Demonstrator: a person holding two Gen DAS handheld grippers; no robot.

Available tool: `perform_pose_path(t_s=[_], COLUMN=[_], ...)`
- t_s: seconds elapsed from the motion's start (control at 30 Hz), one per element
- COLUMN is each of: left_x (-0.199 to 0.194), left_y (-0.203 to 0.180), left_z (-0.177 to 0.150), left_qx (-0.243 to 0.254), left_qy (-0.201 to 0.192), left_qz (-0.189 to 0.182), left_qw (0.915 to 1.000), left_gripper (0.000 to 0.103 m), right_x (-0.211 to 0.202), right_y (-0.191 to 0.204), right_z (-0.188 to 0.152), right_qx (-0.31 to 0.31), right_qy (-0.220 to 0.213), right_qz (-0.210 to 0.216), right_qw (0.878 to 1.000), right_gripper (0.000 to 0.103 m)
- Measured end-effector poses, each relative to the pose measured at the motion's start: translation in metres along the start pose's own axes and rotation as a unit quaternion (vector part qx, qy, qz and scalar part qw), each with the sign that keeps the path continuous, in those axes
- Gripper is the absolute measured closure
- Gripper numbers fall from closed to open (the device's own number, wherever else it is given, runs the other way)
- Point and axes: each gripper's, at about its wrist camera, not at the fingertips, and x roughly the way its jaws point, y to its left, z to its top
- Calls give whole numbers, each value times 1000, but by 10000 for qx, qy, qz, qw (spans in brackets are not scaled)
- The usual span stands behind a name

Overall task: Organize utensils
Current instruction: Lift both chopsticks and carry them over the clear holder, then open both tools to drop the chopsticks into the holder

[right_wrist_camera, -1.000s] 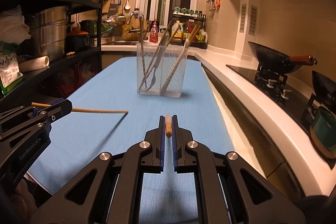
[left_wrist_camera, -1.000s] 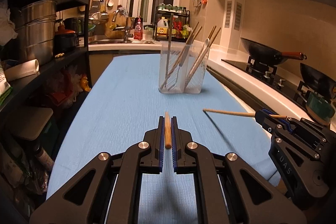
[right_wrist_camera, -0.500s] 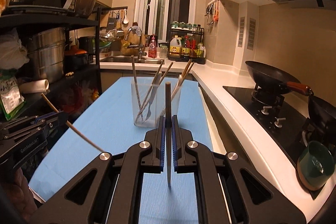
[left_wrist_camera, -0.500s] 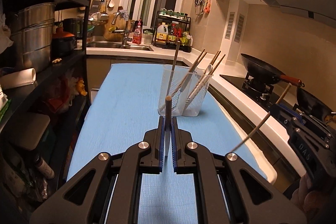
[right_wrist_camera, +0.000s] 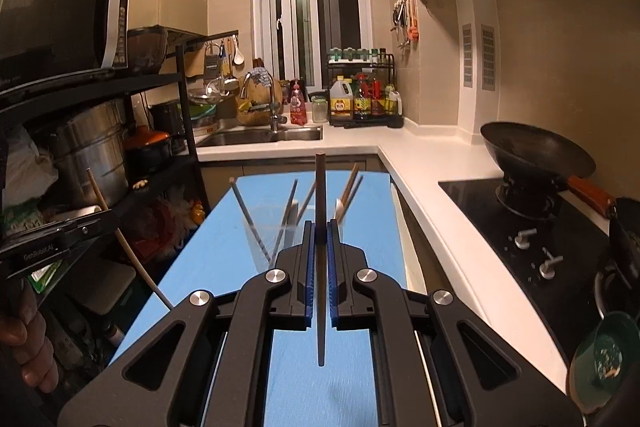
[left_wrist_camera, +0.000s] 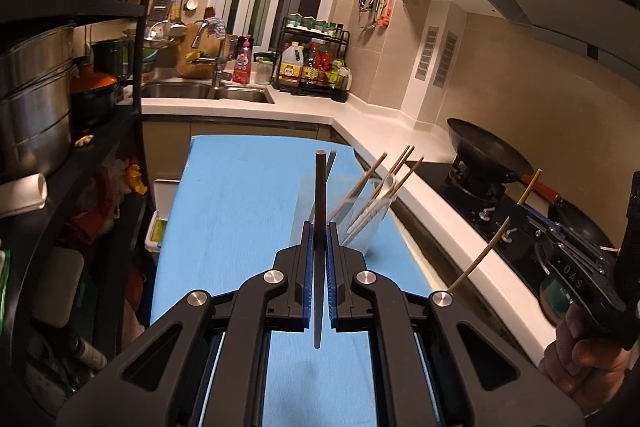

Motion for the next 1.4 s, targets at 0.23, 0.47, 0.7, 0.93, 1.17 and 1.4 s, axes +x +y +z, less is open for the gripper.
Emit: perform_pose_path(t_s=[0.23, 0.47, 0.7, 0.93, 1.17, 1.4], left_x=[12, 44, 113, 155, 161, 106], left_y=[-10, -31, -29, -22, -27, -27], left_z=[58, 126, 139, 111, 101, 90], left_qx=[64, 292, 334, 474, 629, 509], left_qy=[-148, -506, -234, 146, 325, -176], left_qz=[-234, -272, -22, 98, 25, 163], left_qw=[9996, 9979, 9992, 9987, 9975, 9984], left_gripper=[97, 97, 97, 97, 68, 46], right_x=[19, 59, 127, 165, 162, 118], right_y=[-4, 7, 10, -3, -1, -6], right_z=[64, 118, 102, 73, 70, 67], right_qx=[-14, -143, -283, -114, -234, -263], right_qy=[-342, -714, -452, -27, 68, 73], right_qz=[143, 235, 168, 204, 174, 184], right_qw=[9993, 9971, 9984, 9997, 9996, 9995], right_gripper=[97, 97, 97, 97, 78, 58])
